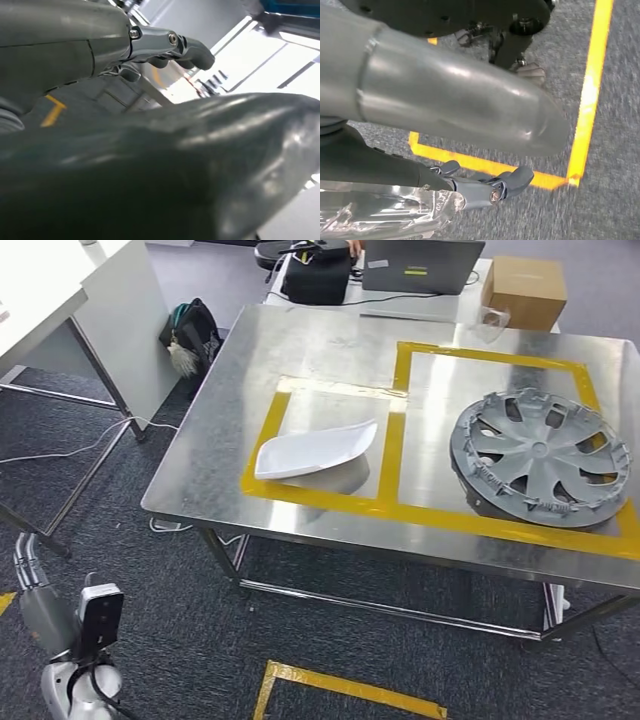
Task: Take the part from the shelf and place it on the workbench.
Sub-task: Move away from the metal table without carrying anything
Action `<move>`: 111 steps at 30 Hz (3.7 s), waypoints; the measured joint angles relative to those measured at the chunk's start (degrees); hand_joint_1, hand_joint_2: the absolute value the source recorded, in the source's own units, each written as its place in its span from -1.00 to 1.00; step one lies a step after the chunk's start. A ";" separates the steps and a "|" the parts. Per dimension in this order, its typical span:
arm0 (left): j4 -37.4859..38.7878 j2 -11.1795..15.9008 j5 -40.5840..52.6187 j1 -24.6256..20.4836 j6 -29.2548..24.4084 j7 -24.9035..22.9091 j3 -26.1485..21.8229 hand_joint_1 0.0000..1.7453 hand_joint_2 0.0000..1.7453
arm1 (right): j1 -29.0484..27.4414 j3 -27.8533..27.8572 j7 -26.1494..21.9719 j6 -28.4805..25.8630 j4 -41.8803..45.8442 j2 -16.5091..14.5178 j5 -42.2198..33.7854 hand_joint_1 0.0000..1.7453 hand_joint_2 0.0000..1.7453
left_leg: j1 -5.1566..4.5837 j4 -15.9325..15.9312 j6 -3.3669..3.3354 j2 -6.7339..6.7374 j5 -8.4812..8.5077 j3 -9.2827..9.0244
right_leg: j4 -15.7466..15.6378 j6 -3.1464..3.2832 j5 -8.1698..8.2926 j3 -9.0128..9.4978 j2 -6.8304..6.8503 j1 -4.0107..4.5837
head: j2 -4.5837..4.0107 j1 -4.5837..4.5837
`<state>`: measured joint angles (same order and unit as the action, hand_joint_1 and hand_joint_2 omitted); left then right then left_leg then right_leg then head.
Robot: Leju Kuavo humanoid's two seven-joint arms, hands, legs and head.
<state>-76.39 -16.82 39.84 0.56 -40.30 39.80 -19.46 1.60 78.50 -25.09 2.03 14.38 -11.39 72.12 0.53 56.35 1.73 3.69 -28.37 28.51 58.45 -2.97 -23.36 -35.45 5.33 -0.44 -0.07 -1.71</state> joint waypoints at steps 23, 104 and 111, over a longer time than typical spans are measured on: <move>39.47 5.34 -17.04 -4.62 12.84 -0.46 -12.79 -1.00 -1.00 | 1.30 0.34 -4.25 -0.23 -0.46 -0.20 1.65 -1.00 -1.00 | -0.03 14.44 0.76 -4.74 -0.95 14.11 | -3.13 2.81 -4.22 6.37 -4.30 0.53 | 0.00 -0.42; 63.22 4.63 -10.85 -2.81 27.81 -11.60 -14.84 -1.00 -1.00 | 0.12 0.83 -0.98 4.61 -0.92 4.34 0.93 -1.00 -1.00 | -0.17 0.31 -2.14 -8.51 3.45 3.82 | 4.29 -0.45 -6.18 2.86 -7.99 -0.43 | 0.00 1.29; 63.21 3.84 -10.00 -4.05 28.17 -12.86 -14.48 -1.00 -1.00 | 0.86 1.02 0.09 5.15 -0.94 5.44 1.60 -1.00 -1.00 | -0.07 2.58 0.23 -7.99 2.54 6.17 | -0.46 1.74 -4.33 4.87 -7.31 -0.39 | 0.00 1.09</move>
<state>-13.18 -12.98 29.85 -3.49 -12.13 26.94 -33.94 2.46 79.52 -25.00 7.17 13.44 -5.95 73.72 0.46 58.93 1.96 -4.30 -25.83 34.68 57.99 -1.23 -27.68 -30.59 -1.98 -0.83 -0.07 -0.62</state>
